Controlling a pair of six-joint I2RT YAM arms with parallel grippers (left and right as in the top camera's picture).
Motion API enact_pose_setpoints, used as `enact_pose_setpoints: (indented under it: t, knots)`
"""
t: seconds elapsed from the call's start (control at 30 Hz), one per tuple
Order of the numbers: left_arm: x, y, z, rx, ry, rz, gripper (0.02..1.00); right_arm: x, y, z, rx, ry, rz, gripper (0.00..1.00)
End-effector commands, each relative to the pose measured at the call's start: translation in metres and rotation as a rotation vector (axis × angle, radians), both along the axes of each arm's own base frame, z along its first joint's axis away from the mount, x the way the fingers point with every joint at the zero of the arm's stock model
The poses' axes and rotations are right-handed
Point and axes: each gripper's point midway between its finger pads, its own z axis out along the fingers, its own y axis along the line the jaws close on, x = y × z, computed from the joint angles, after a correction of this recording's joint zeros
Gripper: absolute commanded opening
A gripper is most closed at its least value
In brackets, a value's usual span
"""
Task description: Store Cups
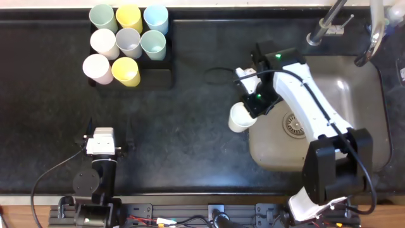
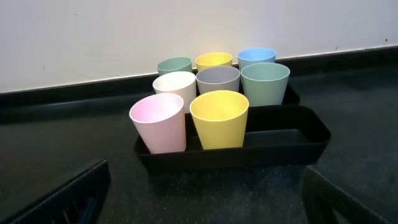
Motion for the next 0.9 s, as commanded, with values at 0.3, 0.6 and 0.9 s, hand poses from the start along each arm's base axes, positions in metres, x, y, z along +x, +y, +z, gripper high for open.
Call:
enact_pose_setpoints:
  t: [0.3,0.6,0.9]
  knots:
    - [0.000,0.002,0.001,0.022,-0.003,0.009,0.998,0.078,0.053,0.156,0.100,-0.450,-0.029,0.040]
    - [0.000,0.002,0.001,0.021,-0.003,0.009,0.998,0.120,0.147,0.201,0.148,-0.596,0.078,0.038]
    - [0.000,0.002,0.001,0.022,-0.003,0.009,0.998,0.107,0.220,0.157,0.068,-0.601,0.244,0.038]
